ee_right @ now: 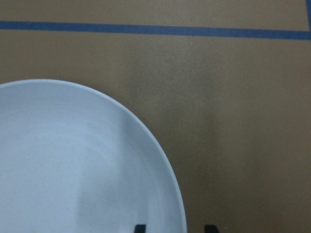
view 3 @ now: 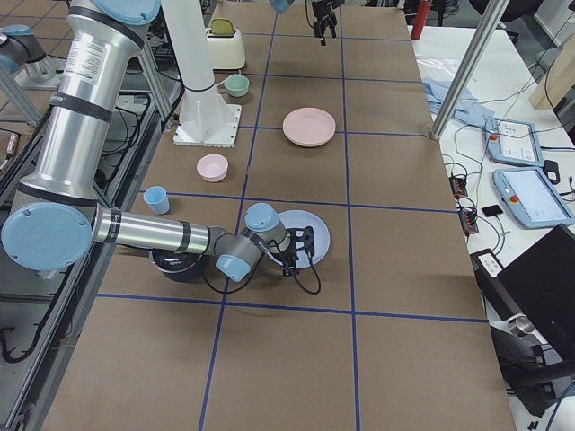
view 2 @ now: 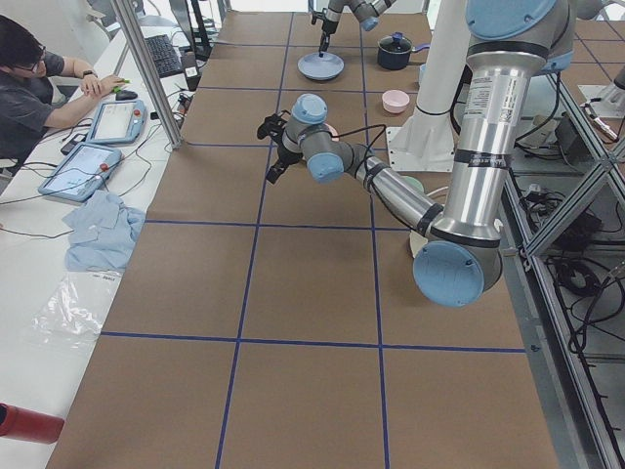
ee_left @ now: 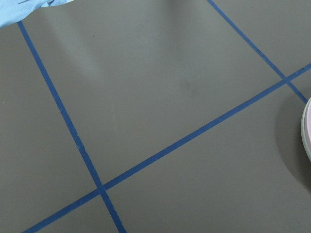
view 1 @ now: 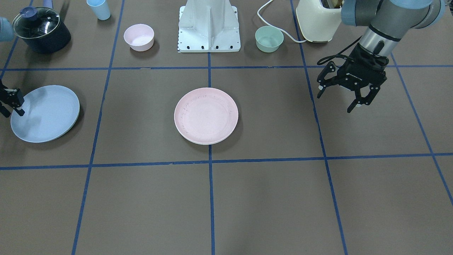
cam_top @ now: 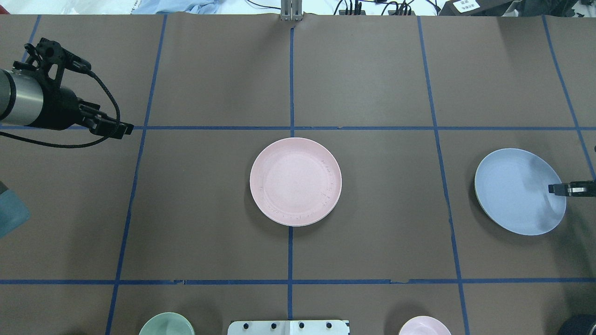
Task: Stack three plates with pink and blue
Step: 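Grasp the light blue plate's rim with the right gripper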
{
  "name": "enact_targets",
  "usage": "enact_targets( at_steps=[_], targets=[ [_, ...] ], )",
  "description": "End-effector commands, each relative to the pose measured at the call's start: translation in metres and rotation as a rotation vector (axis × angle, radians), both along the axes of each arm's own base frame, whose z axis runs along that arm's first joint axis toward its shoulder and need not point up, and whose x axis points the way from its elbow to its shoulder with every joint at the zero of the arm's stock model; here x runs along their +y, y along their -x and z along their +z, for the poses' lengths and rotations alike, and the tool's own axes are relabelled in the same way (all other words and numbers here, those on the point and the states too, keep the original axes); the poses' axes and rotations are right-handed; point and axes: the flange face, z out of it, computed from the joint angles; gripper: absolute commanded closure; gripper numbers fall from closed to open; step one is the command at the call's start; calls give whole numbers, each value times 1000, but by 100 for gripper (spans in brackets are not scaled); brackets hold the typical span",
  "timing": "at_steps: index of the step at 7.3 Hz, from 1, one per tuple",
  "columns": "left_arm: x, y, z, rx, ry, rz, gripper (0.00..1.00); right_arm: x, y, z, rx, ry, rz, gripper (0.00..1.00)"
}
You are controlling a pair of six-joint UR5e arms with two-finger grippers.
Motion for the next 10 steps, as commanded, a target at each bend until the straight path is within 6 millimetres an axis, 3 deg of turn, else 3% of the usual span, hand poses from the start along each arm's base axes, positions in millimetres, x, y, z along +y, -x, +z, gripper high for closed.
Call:
enact_targets(
  at_steps=[1, 3, 4, 5, 6, 8, 10],
  targets=[
    [0, -1, 0, 3, 2, -1, 0, 1, 1, 5, 8, 6, 2, 97],
    [0, -1, 1, 2, 7, -2, 0, -4, 5, -5, -10, -6, 4, 100],
    [0, -2, 2, 1, 9, -1, 0, -8, 8, -30, -47, -34, 7, 100],
    [0, -2, 2, 1, 10, -1, 0, -11, 11, -63, -99, -57, 25, 100],
    [0, -2, 3, 0, 11, -1, 0, -25, 24, -110, -189, -37, 57, 100],
    [-1, -2, 3, 2, 11, -2, 0, -77, 67, -202, -375, -51, 111, 100],
    [-1, -2, 3, 3, 11, -3, 0, -101, 132, -288, -478, -44, 78, 100]
  ],
)
